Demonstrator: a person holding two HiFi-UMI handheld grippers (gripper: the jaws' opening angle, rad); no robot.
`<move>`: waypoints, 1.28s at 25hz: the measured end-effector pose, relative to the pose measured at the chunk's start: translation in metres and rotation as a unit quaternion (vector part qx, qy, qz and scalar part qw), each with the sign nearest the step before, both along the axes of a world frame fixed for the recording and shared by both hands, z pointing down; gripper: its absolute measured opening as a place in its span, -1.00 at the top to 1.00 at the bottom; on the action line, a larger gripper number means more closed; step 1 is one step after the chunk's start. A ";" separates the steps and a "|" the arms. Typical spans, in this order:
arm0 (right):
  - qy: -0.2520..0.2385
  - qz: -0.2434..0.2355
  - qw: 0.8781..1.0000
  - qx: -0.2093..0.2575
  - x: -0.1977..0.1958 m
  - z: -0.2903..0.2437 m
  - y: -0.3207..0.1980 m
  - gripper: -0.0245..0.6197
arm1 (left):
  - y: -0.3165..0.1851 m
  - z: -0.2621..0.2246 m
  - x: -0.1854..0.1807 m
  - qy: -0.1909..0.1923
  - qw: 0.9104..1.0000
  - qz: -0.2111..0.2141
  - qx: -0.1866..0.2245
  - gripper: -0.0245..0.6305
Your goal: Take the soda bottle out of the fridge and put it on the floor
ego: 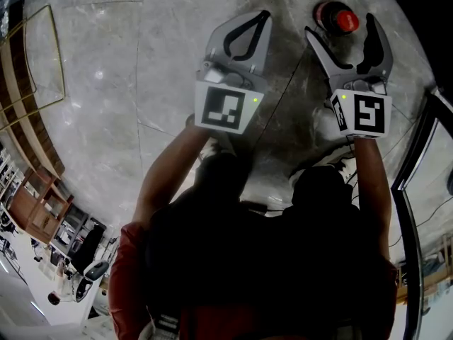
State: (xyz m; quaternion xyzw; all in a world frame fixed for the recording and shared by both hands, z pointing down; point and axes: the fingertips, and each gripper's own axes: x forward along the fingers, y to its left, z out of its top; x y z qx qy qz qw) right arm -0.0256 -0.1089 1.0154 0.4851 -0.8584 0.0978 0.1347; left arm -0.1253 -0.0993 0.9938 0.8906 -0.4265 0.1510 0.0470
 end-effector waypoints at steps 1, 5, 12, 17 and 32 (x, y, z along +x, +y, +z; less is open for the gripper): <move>0.000 0.003 1.000 0.002 0.001 -0.001 0.000 -0.59 | 0.000 0.000 0.000 -0.001 1.000 0.001 0.001 0.93; -0.001 0.008 1.000 0.006 0.003 -0.004 0.002 -0.59 | 0.000 0.000 0.000 -0.001 1.000 0.001 0.002 0.93; -0.008 0.020 0.999 0.036 0.002 -0.028 0.007 -0.59 | 0.000 -0.001 0.000 -0.001 1.000 0.001 0.003 0.93; -0.008 0.015 0.998 0.060 0.001 -0.050 0.018 -0.59 | -0.001 -0.003 -0.002 0.005 1.000 -0.004 0.002 0.93; -0.026 0.042 0.994 0.099 0.011 -0.098 0.023 -0.57 | -0.001 -0.005 0.000 0.004 1.000 -0.005 0.003 0.93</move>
